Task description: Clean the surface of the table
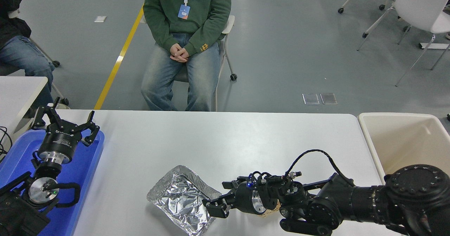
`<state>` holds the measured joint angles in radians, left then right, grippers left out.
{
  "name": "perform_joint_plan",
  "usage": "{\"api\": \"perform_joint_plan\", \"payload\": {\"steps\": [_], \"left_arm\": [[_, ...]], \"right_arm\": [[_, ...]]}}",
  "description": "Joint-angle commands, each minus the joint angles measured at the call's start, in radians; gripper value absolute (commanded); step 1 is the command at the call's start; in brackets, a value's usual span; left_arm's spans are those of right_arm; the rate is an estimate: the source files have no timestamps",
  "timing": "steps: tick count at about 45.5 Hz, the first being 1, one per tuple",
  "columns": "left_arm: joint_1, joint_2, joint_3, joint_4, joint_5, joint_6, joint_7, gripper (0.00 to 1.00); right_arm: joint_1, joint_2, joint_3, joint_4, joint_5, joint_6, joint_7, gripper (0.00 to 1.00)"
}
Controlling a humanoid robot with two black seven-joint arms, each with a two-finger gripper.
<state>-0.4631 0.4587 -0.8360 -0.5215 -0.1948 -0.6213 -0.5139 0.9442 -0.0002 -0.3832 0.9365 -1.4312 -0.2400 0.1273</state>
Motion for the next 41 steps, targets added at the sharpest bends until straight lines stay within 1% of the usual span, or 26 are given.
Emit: {"api": "perform_joint_plan", "payload": {"steps": [1, 4, 7, 10, 14, 16, 26, 29, 30, 31, 32, 34, 36, 41], "left_arm": [[0.001, 0.000, 0.000, 0.000, 0.000, 0.000, 0.000, 1.00], [0.000, 0.000, 0.000, 0.000, 0.000, 0.000, 0.000, 1.00], [0.001, 0.000, 0.000, 0.000, 0.000, 0.000, 0.000, 1.00], [0.000, 0.000, 0.000, 0.000, 0.000, 0.000, 0.000, 1.00], [0.000, 0.000, 0.000, 0.000, 0.000, 0.000, 0.000, 1.00], [0.000, 0.000, 0.000, 0.000, 0.000, 0.000, 0.000, 1.00], [0.000, 0.000, 0.000, 0.000, 0.000, 0.000, 0.000, 1.00], [0.000, 0.000, 0.000, 0.000, 0.000, 0.000, 0.000, 1.00], [0.000, 0.000, 0.000, 0.000, 0.000, 0.000, 0.000, 1.00], [0.000, 0.000, 0.000, 0.000, 0.000, -0.002, 0.000, 1.00], [0.000, 0.000, 0.000, 0.000, 0.000, 0.000, 0.000, 1.00], [0.000, 0.000, 0.000, 0.000, 0.000, 0.000, 0.000, 1.00], [0.000, 0.000, 0.000, 0.000, 0.000, 0.000, 0.000, 1.00], [0.000, 0.000, 0.000, 0.000, 0.000, 0.000, 0.000, 1.00]], "right_arm": [[-0.004, 0.000, -0.026, -0.018, -0.002, -0.002, 0.006, 0.92], [-0.005, 0.000, -0.028, -0.018, -0.006, -0.002, 0.006, 0.90], [-0.005, 0.000, -0.042, -0.018, -0.006, -0.002, 0.009, 0.81], [-0.001, 0.000, -0.068, -0.018, -0.006, -0.002, 0.009, 0.72], [0.002, 0.000, -0.074, -0.018, -0.005, -0.002, 0.009, 0.53], [0.002, 0.000, -0.072, -0.019, -0.003, -0.002, 0.008, 0.46], [0.011, 0.000, -0.072, -0.022, -0.003, -0.001, 0.009, 0.33], [0.013, 0.000, -0.074, -0.022, -0.002, -0.001, 0.009, 0.25], [0.013, 0.000, -0.074, -0.022, -0.002, -0.001, 0.009, 0.21], [0.013, 0.000, -0.074, -0.024, -0.002, -0.001, 0.009, 0.14], [0.013, 0.000, -0.074, -0.024, 0.000, -0.001, 0.009, 0.09], [0.013, 0.000, -0.074, -0.024, 0.000, -0.002, 0.009, 0.03], [0.013, 0.000, -0.074, -0.024, 0.003, -0.002, 0.009, 0.00], [0.024, 0.000, -0.072, -0.022, 0.009, -0.001, 0.011, 0.00]]}}
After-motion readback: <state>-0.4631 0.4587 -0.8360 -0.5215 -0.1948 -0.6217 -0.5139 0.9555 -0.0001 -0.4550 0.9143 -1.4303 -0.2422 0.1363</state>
